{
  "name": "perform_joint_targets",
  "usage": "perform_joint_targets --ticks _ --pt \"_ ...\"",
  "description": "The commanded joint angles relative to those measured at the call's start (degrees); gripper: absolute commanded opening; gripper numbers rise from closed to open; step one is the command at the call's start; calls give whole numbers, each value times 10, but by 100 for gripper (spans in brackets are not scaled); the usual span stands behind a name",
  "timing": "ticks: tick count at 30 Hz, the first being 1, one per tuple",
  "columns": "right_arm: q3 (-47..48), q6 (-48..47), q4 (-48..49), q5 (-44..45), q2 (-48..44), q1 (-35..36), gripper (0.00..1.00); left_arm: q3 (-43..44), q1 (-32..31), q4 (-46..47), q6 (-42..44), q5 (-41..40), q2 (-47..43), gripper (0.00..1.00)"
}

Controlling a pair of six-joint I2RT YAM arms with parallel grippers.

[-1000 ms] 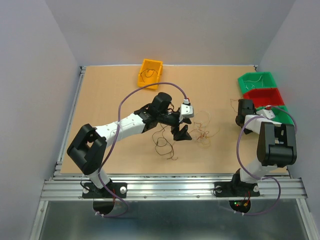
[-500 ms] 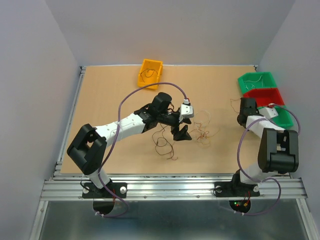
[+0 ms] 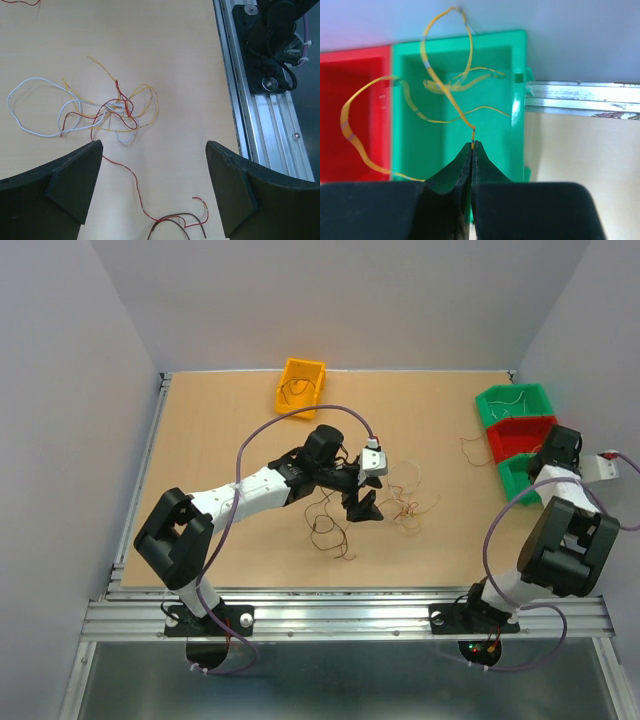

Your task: Untangle the cables

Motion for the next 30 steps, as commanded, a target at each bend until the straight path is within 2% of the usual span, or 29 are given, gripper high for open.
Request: perform_joint_targets --ticks 1,6,12,17,19,22,25,28,29,30 --pt "37 31 -14 3 49 -11 1 30 -4 4 5 4 0 96" --pt "52 74 -28 9 96 -12 1 40 -4 -2 1 5 14 96" --pt "71 180 -68 -1 172 -13 1 47 -3 -8 -1 10 20 96" --pt "164 206 -146 -39 277 -17 0 45 -3 -9 3 8 13 96" --pt "184 192 -172 -38 283 -16 1 42 -3 -9 4 8 7 96" --pt "174 188 -174 -12 242 -16 1 39 -4 -9 7 8 1 96" --pt "148 196 -174 27 190 -16 25 36 -3 -9 10 8 2 96" --pt "131 196 -174 45 156 -16 26 35 -3 -9 11 11 3 96" --pt "129 194 -174 46 150 -16 32 34 -3 -9 11 13 2 96" --pt "128 192 -174 48 145 -16 33 34 -3 -9 11 13 2 96"
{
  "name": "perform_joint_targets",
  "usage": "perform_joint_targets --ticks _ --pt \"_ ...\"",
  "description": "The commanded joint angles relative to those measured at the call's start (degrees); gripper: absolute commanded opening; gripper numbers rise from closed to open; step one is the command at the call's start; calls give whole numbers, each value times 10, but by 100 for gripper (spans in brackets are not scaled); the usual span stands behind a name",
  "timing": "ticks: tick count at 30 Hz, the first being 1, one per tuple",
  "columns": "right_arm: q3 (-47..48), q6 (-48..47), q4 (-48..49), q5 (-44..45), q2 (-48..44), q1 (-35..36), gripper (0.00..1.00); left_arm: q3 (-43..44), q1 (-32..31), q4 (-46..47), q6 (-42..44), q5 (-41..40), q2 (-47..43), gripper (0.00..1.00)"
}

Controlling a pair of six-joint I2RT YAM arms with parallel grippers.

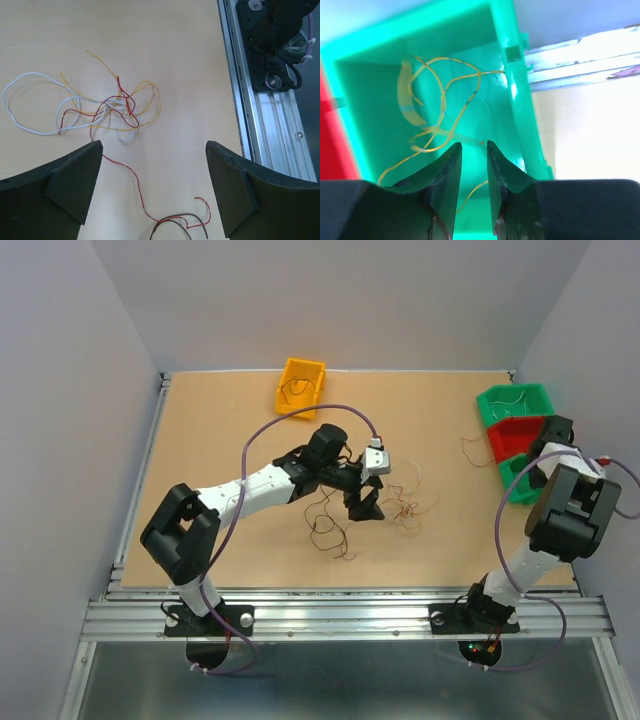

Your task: Untangle the cables

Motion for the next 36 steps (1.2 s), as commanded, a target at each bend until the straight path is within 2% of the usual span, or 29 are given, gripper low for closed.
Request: perform_joint_targets --ticks 1,11,14,17,21,24,25,28,30,33,35,36 --pt "-11 3 -16 45 -55 -3 33 15 -4 6 9 15 -21 96" --pt "-8 -56 -14 27 -106 13 34 15 -4 6 11 15 -21 96" --pt "-9 -84 -5 53 -143 56 44 17 -3 6 11 15 -17 96" --pt "-25 -141 37 42 -173 87 55 22 -3 5 8 12 -10 96" --pt "-64 -193 113 -4 -196 99 62 26 -3 4 4 12 -10 96" --pt "-94 -241 215 -97 -198 124 63 14 -3 19 1 -5 -29 96" --pt "-103 -249 234 -111 -194 133 66 8 -3 29 -9 -12 -36 96" --pt "-88 -253 253 -109 -153 174 66 -20 -1 76 -32 -67 -67 96" --pt "-55 -253 252 -114 -106 184 66 -34 11 99 -60 -131 -85 96" --pt "-16 -243 252 -132 -53 186 68 -71 56 146 -102 -146 -137 96" --pt "-2 -229 252 -147 -34 188 80 -81 87 176 -127 -139 -156 96" --pt "5 -221 252 -157 -21 189 82 -88 114 191 -148 -135 -169 96"
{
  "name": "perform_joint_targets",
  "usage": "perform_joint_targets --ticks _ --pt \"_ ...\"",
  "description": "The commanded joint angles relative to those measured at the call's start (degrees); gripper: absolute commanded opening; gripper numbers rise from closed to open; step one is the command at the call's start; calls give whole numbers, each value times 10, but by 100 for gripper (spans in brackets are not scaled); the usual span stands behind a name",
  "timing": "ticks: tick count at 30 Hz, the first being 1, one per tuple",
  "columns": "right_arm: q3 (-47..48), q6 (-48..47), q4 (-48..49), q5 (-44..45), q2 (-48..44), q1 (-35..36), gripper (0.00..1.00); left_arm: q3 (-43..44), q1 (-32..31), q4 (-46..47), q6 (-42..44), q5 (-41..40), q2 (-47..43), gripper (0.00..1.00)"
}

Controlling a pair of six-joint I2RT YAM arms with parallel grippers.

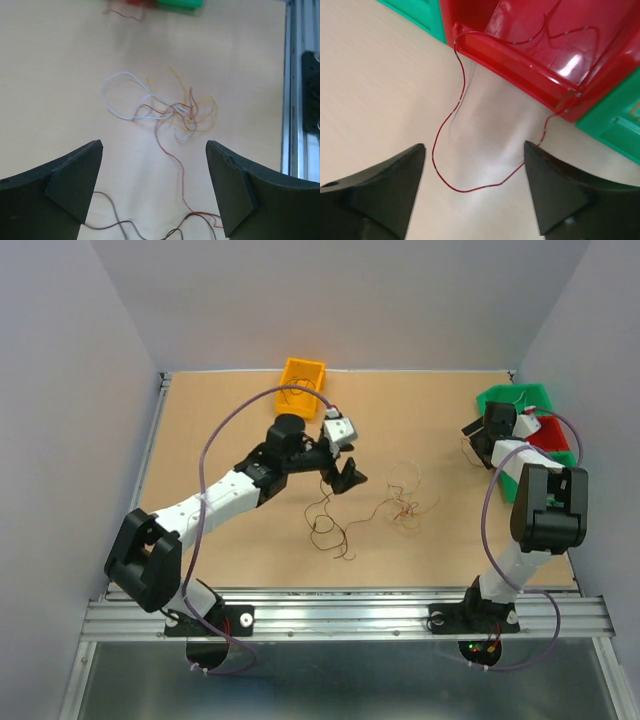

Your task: Untangle the cables

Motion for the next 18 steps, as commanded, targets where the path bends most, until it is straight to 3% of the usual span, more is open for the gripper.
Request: perform_joint_targets --ticks 1,3,7,12,16,18 --pt "53 19 35 -33 23 1 88 -20 74 105 -80 -13 -67 97" --pt "53 47 35 -32 30 11 98 -22 95 109 -91 1 -69 97" --pt "66 58 38 -29 53 39 98 -20 102 111 -97 6 -64 97" --pt "94 7 36 18 77 74 96 -18 104 111 -99 22 -60 97" --pt "94 -32 34 54 81 77 87 -18 104 111 -100 35 -59 97" --pt "93 -64 31 60 87 77 78 -18 104 111 -100 40 -59 97"
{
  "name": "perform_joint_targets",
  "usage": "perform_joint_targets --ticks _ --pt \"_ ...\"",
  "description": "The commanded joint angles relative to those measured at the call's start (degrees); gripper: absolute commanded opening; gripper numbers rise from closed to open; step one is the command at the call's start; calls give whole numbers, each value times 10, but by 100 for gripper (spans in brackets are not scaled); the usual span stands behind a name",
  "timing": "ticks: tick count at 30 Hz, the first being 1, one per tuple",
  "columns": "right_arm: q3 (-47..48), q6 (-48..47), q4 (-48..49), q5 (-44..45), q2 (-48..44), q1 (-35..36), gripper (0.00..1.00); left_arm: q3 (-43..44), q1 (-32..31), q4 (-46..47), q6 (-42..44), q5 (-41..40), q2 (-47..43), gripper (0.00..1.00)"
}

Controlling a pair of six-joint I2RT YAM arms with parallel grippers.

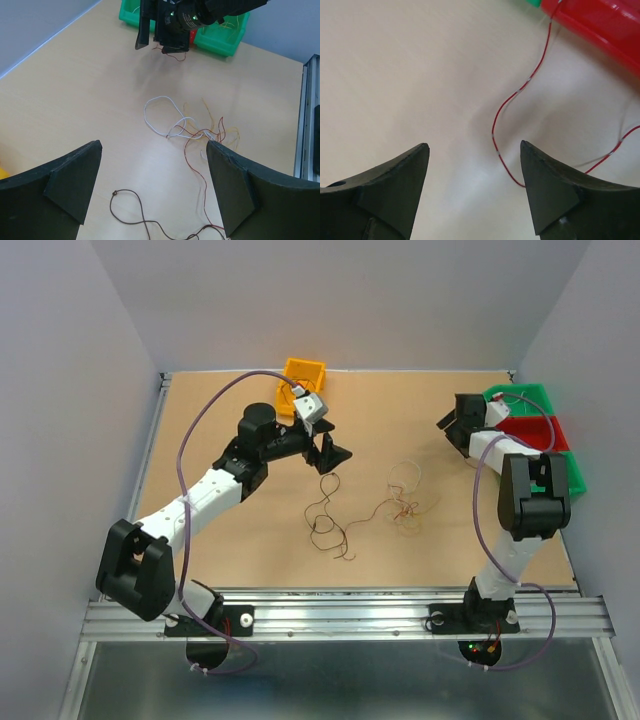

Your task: Untangle the cables

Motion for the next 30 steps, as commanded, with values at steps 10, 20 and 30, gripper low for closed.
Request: perform_joint_targets --ticks 10,20,30 --pt "29 -88 -15 98 20 -7 30 5 -2 29 -7 32 9 97" --pt "104 -97 -26 71 -10 -42 1 8 -2 26 -3 43 20 97" --pt "145 8 -27 -13 17 -192 1 11 -2 27 6 59 31 97"
